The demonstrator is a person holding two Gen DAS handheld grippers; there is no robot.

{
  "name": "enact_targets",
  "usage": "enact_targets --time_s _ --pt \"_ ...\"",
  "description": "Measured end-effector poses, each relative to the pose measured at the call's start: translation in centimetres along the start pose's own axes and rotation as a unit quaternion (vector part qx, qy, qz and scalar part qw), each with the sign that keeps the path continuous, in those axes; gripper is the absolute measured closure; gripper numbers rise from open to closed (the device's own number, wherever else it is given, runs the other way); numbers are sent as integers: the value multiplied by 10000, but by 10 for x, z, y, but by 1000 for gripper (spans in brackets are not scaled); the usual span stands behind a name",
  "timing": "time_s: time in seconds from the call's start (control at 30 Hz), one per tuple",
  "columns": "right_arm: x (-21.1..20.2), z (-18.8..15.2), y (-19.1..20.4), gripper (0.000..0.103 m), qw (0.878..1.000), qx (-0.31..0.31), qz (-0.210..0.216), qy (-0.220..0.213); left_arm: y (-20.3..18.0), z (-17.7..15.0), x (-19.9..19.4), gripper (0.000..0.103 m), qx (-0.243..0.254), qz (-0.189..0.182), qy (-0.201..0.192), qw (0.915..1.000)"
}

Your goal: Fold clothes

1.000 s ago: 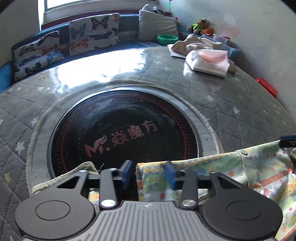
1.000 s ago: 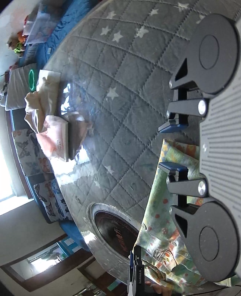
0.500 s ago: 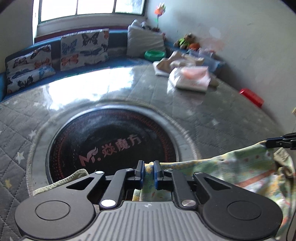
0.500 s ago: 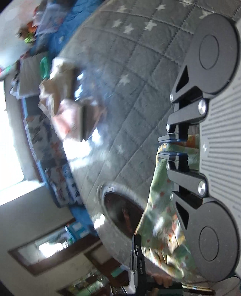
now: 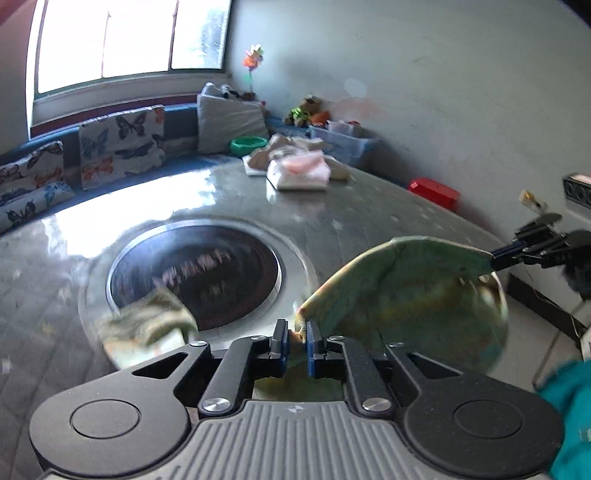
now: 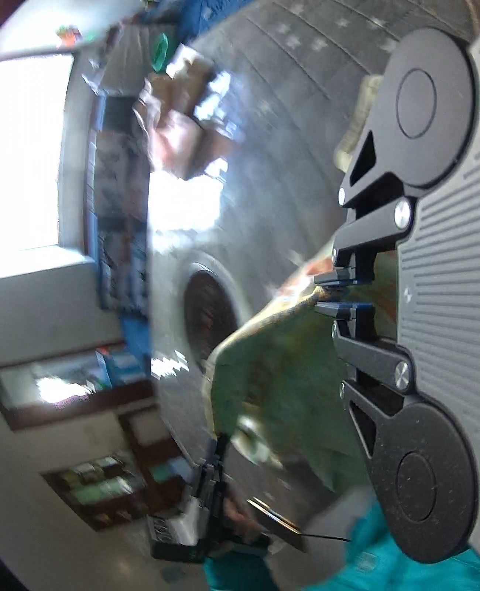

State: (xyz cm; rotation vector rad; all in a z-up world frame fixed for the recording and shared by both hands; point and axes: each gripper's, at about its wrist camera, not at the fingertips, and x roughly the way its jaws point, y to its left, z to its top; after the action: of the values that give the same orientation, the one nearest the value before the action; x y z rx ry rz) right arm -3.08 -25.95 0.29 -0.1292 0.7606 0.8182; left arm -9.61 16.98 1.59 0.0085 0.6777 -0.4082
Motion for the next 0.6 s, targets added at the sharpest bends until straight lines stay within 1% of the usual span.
enact_targets --time_s 0.03,0.07,0.13,0.2,0.23,0.3,0.4,0.43,0.47,0.5,0.53,0.57,0.6 --pt "-3 -3 4 96 9999 -84 39 39 -2 -7 -2 92 45 -31 98 9999" --pt "-2 1 2 95 9999 -70 52 105 -4 -14 -4 92 125 -56 210 9997" --pt "-2 -3 -1 94 9994 -3 194 296 -7 -26 -7 91 259 -125 420 9987" --pt "-6 -4 -6 89 9990 101 309 297 -7 -35 -13 90 337 -187 544 9978" --pt "-9 -3 -9 87 9987 177 393 290 -6 -37 -16 86 358 -262 561 9974" --pt "-13 -2 -15 85 9976 323 547 276 -5 -38 -24 84 442 -329 520 9971" --pt "-14 0 -21 84 9973 486 502 248 -3 -34 -33 84 535 -307 415 9972" --pt "-12 1 -24 82 9970 577 467 237 -2 -32 -34 82 496 -284 340 9978" --pt "-9 1 -27 78 9966 669 432 227 0 -30 -35 80 443 -272 257 9983" --pt "-7 2 -31 76 9961 760 397 216 3 -27 -37 78 354 -264 161 9989" --pt "-5 3 -34 76 9955 852 362 205 5 -25 -37 69 243 -189 97 9995" --pt "-2 3 -37 76 9948 943 327 194 7 -23 -36 57 102 -92 88 9999" --pt "0 4 -40 76 9940 1034 292 183 8 -21 -34 53 -18 -8 85 10000"
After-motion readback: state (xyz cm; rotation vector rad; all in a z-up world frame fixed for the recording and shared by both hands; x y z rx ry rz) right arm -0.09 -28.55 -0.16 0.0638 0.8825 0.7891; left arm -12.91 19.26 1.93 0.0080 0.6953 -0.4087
